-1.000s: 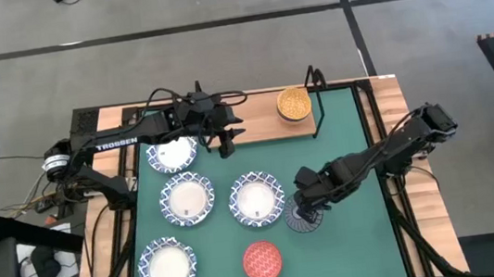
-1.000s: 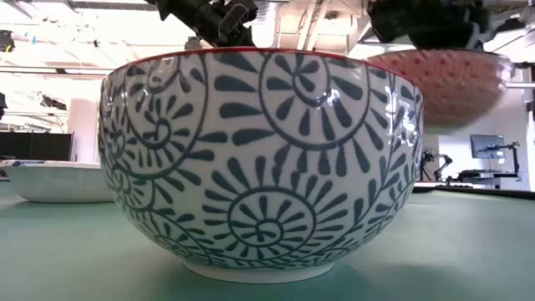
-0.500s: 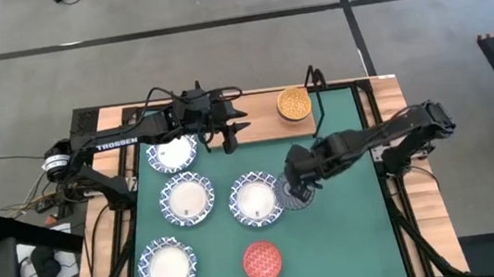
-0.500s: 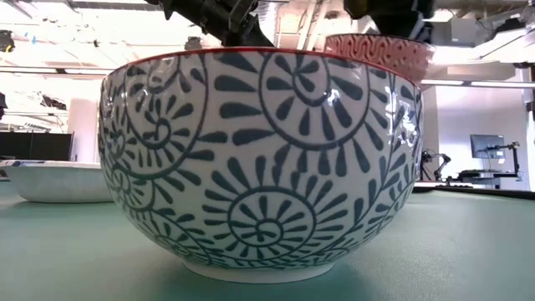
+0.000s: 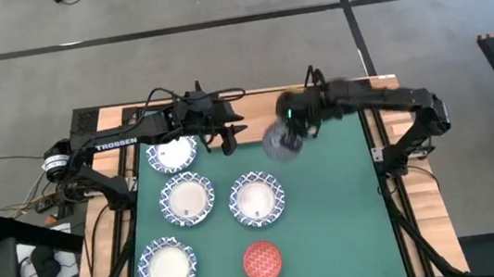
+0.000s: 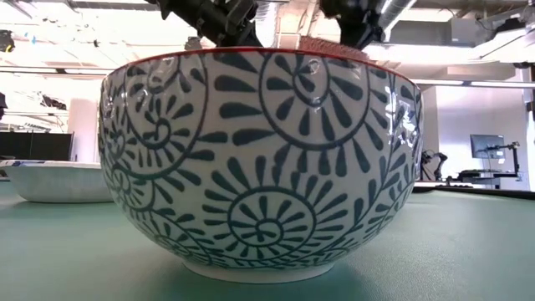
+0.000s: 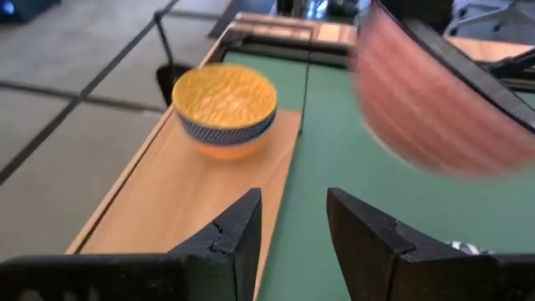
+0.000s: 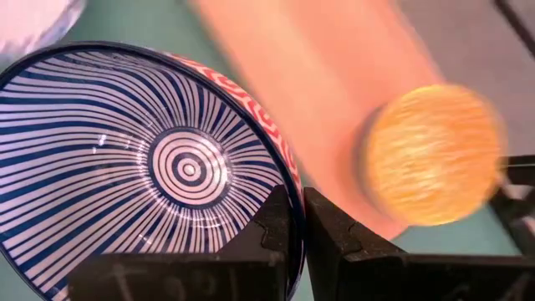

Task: Place and stack bowls onto a shelf
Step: Stack the dark blue ceramic bowl on top of the yellow ceramic bowl on the shelf

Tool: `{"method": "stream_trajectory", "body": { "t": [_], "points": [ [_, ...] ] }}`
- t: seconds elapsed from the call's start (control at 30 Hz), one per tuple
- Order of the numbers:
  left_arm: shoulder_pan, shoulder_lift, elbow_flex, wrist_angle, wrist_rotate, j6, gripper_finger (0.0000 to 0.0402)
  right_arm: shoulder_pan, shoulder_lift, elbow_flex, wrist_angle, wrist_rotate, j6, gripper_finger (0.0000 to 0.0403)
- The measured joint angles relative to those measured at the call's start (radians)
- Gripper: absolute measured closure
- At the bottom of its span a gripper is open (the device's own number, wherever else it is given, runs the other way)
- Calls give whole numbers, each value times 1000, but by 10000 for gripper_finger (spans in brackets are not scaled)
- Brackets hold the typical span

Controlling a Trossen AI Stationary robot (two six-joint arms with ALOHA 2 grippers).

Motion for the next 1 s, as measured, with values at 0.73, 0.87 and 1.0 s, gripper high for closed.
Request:
{"method": "stream_trajectory", "body": {
  "t": [0.73, 0.87, 1.0],
  "points": [
    [0, 0, 0, -103, -125, -71, 278, -505, 192, 17, 72, -87, -588, 364],
    [0, 0, 0, -127, -125, -93, 278, -518, 193, 17, 92, -87, -634, 362],
    [0, 0, 0, -120, -125, -101, 278, -536, 193, 17, 83, -88, -663, 360]
  ]
}}
